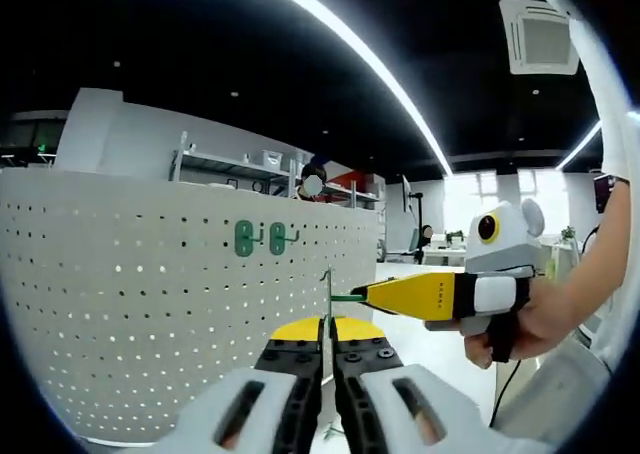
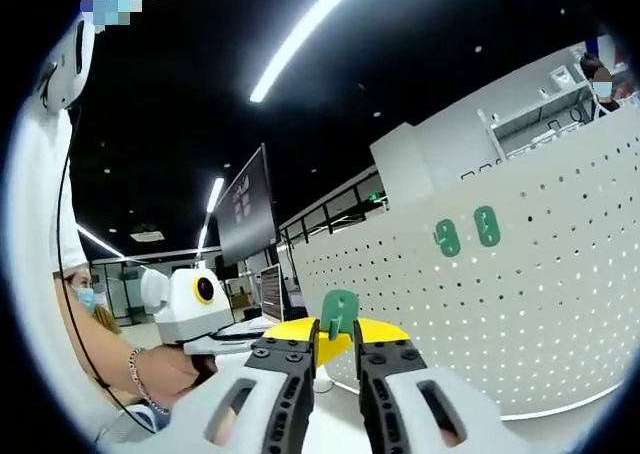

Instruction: Insert the hook assembly into the mounting plate slot until the hook locks in place.

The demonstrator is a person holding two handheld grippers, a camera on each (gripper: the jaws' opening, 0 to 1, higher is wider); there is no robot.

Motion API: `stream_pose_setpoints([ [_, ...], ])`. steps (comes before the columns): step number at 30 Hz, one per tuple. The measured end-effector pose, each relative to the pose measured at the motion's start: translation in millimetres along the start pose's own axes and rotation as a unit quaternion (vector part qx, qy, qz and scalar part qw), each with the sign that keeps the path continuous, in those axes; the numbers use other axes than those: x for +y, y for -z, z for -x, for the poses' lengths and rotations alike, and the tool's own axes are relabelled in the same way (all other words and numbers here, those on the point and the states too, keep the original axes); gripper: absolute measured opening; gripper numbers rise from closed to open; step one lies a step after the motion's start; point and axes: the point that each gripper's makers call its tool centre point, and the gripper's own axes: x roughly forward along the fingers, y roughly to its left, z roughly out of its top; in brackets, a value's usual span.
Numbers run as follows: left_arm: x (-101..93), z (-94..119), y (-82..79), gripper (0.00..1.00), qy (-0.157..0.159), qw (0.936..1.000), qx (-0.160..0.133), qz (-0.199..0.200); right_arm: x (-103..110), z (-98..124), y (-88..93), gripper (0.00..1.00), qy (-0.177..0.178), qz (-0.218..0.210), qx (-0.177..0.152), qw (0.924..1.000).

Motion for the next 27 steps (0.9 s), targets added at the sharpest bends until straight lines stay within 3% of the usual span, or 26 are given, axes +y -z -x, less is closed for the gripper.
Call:
stream_pose_setpoints([
  [27,-0.6,-1,0.7,0.01,-0.018,0.9998,0.002,-0.010,-3,-11,3.5,0.02,0.022,0.018,0.016,0.9995],
])
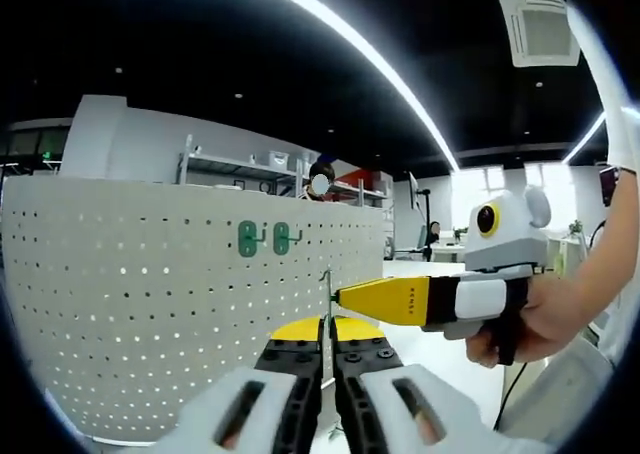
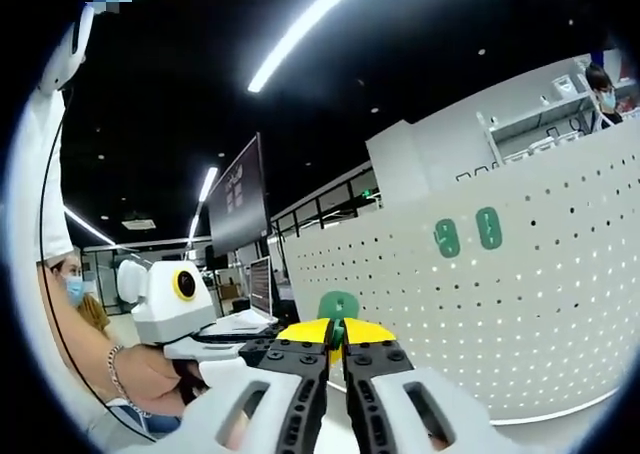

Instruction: Insert the hook assembly into the mounting plate slot until the hook locks in place.

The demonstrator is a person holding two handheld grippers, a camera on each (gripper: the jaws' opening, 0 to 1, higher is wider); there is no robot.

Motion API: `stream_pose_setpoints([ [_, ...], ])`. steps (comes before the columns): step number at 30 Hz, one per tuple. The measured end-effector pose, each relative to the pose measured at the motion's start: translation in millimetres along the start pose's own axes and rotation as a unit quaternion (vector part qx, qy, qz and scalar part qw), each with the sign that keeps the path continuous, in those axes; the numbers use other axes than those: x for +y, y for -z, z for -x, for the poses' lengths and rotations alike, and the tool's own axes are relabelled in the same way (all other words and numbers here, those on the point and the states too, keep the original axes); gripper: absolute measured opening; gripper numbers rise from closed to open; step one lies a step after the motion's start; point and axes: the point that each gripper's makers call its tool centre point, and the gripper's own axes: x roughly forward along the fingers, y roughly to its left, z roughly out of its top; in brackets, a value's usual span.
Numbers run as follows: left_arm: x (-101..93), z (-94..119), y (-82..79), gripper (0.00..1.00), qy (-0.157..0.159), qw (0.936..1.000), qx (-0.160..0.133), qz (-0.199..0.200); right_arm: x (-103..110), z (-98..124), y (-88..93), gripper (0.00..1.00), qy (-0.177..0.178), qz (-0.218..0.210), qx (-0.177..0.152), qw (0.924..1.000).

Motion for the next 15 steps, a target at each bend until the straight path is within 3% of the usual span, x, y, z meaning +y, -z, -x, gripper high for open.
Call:
stream_pose_setpoints([
  [11,0.0,0.6,0.4,0.03,-0.001,1.0000,-0.002,0.006,1.3,1.1,-0.7,0.01,-0.002,-0.014,-0.001,0.9999],
  [15,-0.3,-1.4,3.6,0.08,0.003,0.9998,0.014,0.014,1.2,2.1,-1.1,0.01,-0.004,-0.013,-0.002,0.9999],
])
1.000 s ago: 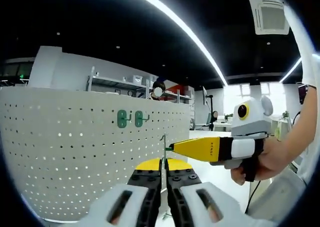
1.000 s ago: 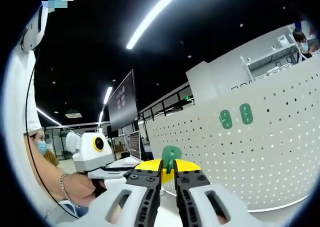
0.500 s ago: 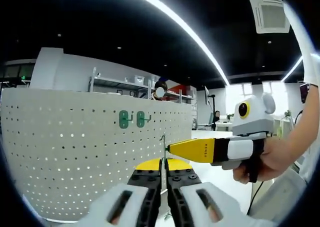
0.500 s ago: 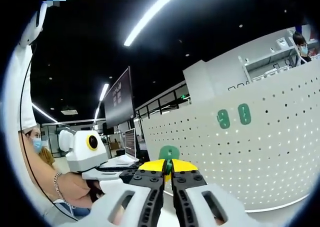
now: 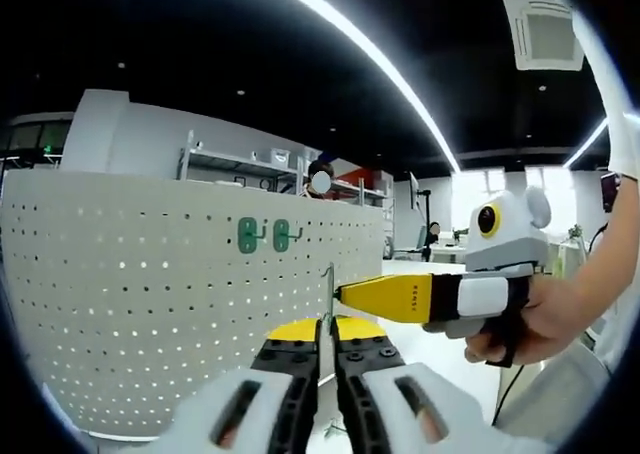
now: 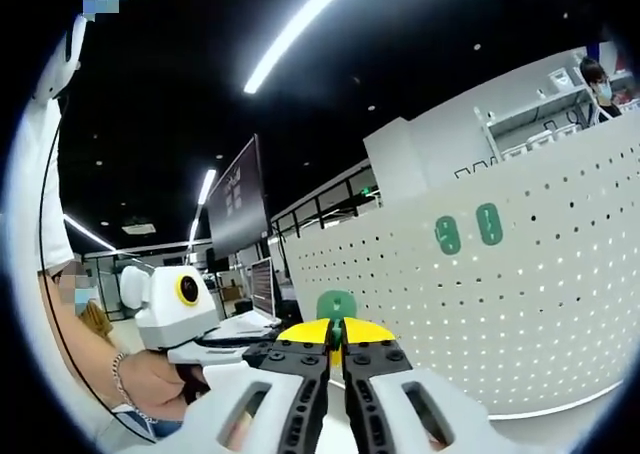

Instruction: Insert the hook assembly into the mounting plate slot until the hook locks in place.

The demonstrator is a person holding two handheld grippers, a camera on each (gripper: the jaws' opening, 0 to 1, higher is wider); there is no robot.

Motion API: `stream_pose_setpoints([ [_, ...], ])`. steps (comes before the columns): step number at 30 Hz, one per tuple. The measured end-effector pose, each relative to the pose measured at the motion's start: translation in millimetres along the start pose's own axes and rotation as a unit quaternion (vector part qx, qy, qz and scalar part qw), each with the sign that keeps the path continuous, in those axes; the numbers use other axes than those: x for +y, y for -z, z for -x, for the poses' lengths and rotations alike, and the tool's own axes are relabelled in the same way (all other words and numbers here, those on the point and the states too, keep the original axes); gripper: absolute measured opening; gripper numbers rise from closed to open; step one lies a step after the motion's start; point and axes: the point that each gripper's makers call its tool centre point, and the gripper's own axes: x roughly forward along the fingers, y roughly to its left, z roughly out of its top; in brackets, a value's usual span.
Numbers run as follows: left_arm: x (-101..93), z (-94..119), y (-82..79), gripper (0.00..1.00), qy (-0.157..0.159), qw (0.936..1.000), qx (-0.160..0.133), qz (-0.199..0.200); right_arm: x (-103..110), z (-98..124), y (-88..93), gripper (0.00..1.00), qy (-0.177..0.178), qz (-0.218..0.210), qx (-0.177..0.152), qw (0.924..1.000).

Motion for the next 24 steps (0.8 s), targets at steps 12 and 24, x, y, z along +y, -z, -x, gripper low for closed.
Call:
stream_pose_setpoints([
  [12,9.0,-2,12.4,0.74,-0.014,0.9996,0.026,0.001,-1,0,-2.1,0.01,-0.002,-0.005,-0.003,1.0000],
  [24,11.1,0,15.7,0.76,-0.017,0.9994,0.031,0.000,-4,-1,-3.4,0.01,0.030,0.124,0.030,0.9914],
])
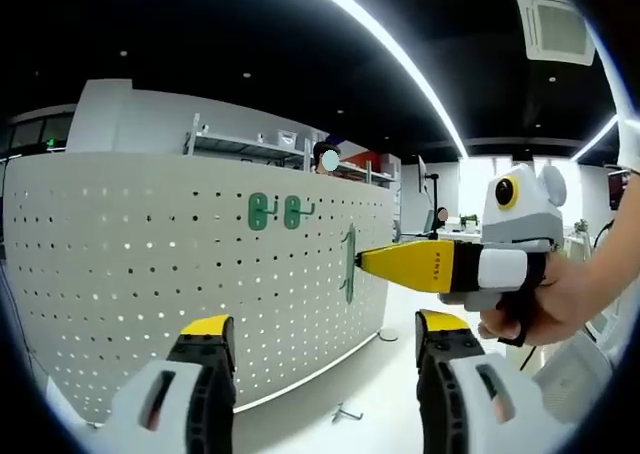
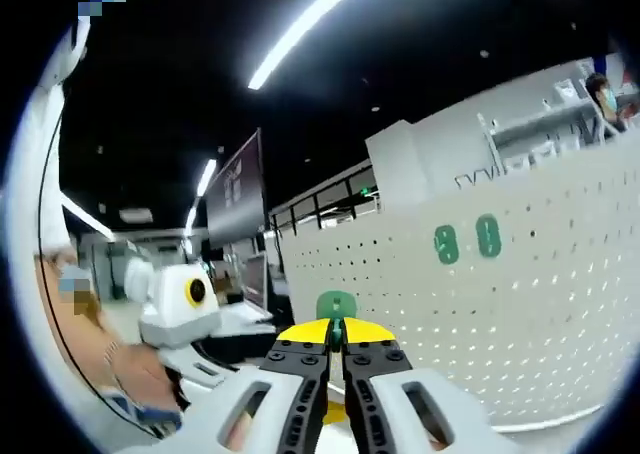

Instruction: Insert the hook assembly into the mounting plate slot until the hook locks in place.

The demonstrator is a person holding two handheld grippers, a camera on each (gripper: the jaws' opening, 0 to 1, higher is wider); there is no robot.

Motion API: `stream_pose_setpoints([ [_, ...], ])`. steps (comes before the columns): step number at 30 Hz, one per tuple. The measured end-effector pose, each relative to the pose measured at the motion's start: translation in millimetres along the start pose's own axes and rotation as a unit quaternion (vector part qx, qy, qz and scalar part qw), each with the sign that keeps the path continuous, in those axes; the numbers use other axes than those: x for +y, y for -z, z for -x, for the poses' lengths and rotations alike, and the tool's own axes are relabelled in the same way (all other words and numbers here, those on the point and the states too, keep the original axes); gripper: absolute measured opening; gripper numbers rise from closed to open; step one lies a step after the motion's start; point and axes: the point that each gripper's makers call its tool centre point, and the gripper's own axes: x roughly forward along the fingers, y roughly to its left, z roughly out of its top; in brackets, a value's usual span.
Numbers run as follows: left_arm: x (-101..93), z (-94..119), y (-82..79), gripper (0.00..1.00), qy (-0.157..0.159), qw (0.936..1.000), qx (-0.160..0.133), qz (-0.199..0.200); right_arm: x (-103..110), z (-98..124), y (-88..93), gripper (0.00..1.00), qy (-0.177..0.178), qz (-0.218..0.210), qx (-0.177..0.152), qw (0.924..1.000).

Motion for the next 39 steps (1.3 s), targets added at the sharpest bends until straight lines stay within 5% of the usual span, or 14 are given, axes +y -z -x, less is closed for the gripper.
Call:
stream_pose_setpoints([
  [3,0.1,0,-0.8,0.75,-0.001,1.0000,-0.001,0.000,-3,-1,-3.2,0.01,0.017,0.044,0.003,0.9989],
  [13,2.0,1,-0.6,0.75,-0.004,1.0000,-0.001,0.000,-11,1,-2.1,0.01,0.022,0.001,-0.003,0.9998],
  [39,18.7,27,10.3,0.74,-0.025,0.9996,0.012,-0.002,-87,11,-15.5,0.01,0.096,-0.015,-0.012,0.9952],
])
